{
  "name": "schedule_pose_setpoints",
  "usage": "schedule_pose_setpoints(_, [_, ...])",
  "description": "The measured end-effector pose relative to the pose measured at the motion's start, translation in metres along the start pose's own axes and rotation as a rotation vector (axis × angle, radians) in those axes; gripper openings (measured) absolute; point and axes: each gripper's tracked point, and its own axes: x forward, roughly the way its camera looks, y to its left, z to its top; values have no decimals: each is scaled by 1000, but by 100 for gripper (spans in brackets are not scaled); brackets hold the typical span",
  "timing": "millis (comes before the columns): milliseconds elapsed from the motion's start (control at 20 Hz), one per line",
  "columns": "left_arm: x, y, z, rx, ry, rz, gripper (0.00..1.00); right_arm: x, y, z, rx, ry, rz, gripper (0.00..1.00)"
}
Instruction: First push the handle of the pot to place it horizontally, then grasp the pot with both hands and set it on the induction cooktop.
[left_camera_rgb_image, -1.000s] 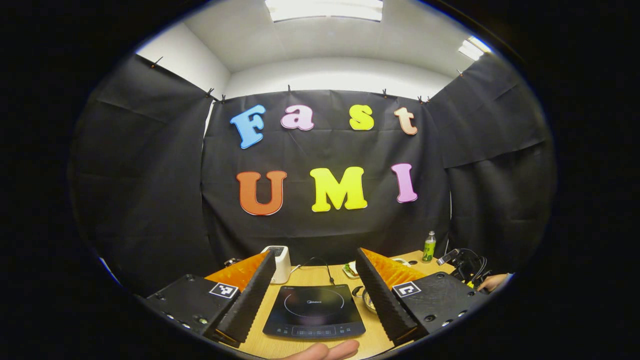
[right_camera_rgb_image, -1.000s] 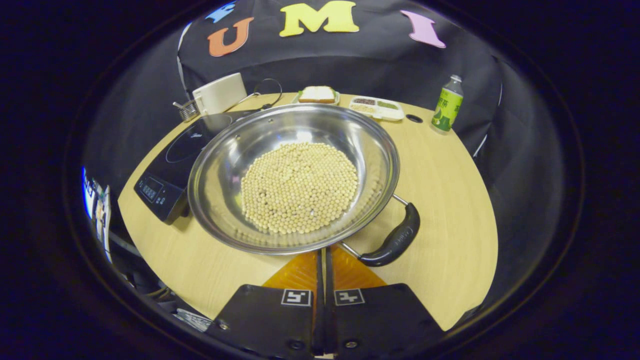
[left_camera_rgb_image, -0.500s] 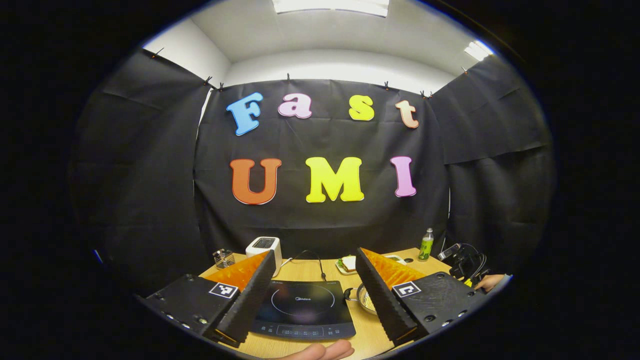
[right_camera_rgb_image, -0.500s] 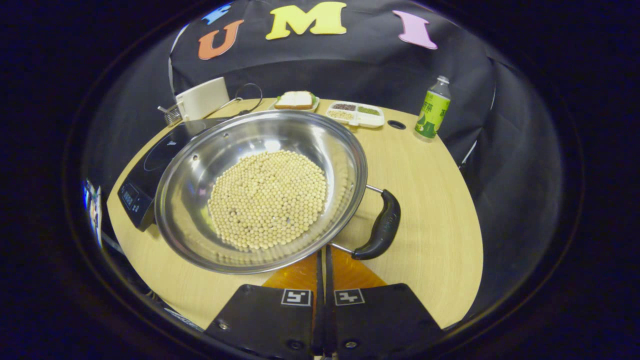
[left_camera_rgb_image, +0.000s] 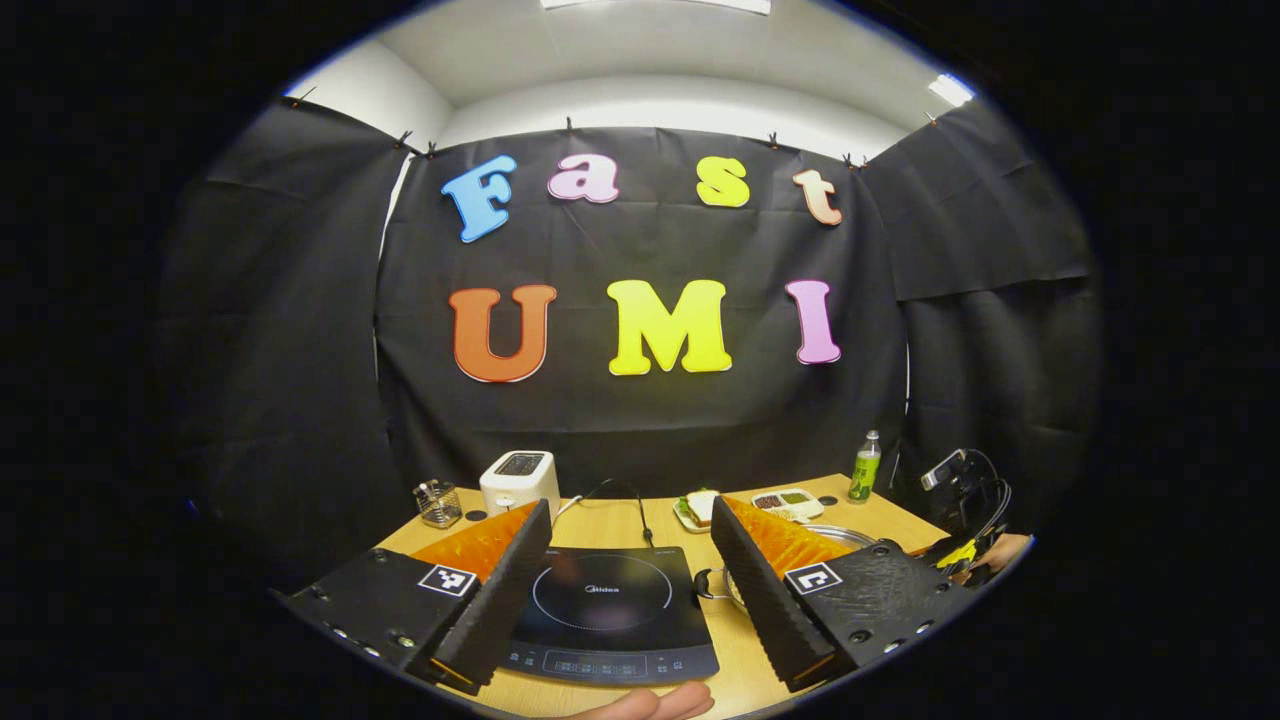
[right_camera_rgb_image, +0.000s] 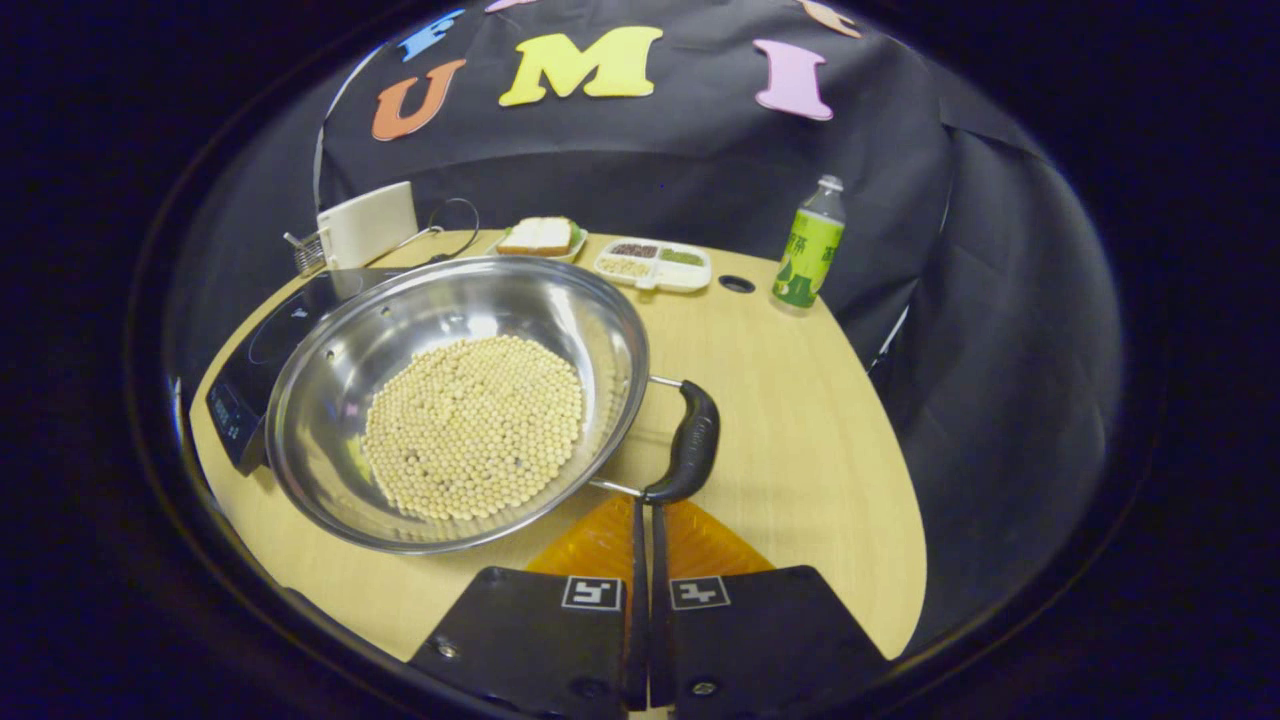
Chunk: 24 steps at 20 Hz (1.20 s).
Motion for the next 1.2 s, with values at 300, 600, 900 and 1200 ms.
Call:
schedule_pose_setpoints(300, [38, -24, -39, 11, 71, -30, 96, -32, -17, 17, 43, -87, -58, 66])
schedule_pose_setpoints(600, [68, -40, -82, 1, 160, -44, 96, -59, -18, 40, 102, -159, -53, 87])
schedule_pose_setpoints(900, [104, -59, -130, 23, 271, -57, 96, -68, -22, 64, 140, -254, -93, 87])
schedule_pose_setpoints(1200, [137, -88, -179, 23, 392, -117, 96, -43, -18, 63, 226, -224, -34, 87])
